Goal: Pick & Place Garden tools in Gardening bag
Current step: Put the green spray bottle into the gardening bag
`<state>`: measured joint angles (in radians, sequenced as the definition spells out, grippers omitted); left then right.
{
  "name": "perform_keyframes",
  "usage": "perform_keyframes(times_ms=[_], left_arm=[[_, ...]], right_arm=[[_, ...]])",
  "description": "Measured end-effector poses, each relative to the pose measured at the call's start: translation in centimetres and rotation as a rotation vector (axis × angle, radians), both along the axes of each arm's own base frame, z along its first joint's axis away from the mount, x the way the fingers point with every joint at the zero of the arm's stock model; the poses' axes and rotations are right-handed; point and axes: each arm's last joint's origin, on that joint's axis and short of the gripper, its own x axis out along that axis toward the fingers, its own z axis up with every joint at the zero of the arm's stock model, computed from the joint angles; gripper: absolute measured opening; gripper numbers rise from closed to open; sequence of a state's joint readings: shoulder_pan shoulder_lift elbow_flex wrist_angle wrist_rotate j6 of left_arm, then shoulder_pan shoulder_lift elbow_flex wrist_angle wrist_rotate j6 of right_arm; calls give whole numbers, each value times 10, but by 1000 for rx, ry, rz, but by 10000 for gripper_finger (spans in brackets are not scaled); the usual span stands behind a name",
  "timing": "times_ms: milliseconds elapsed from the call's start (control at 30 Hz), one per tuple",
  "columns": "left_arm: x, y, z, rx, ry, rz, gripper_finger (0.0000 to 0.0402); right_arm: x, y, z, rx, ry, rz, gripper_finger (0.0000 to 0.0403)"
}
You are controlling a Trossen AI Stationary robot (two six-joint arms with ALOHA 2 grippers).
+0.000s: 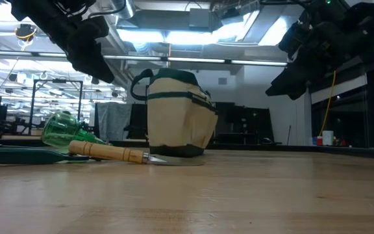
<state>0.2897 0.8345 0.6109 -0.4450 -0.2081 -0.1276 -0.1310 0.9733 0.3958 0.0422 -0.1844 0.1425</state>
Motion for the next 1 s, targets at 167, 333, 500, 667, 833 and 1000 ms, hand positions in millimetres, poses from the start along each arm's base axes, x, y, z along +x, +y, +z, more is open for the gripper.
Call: perform_keyframes(times_ms=[167, 333, 500, 667, 833, 1000], left_arm=[[0, 0, 0, 0, -1, 0, 157], [0, -1, 0, -15, -3, -33, 157], [3, -8, -1, -38, 0, -160, 157], [4, -11, -1, 13, 16, -118, 157], [3, -9, 0, 28, 16, -62, 157], [3, -9, 0, 37, 14, -22, 157]], right_arm=[[0, 0, 0, 0, 0, 0, 181], [0, 0, 0, 0, 0, 0, 181], [0, 0, 0, 0, 0, 1, 181], [0, 0, 0, 0, 0, 0, 181], [0, 0, 0, 0, 0, 1, 181], [0, 0, 0, 0, 0, 0, 181]])
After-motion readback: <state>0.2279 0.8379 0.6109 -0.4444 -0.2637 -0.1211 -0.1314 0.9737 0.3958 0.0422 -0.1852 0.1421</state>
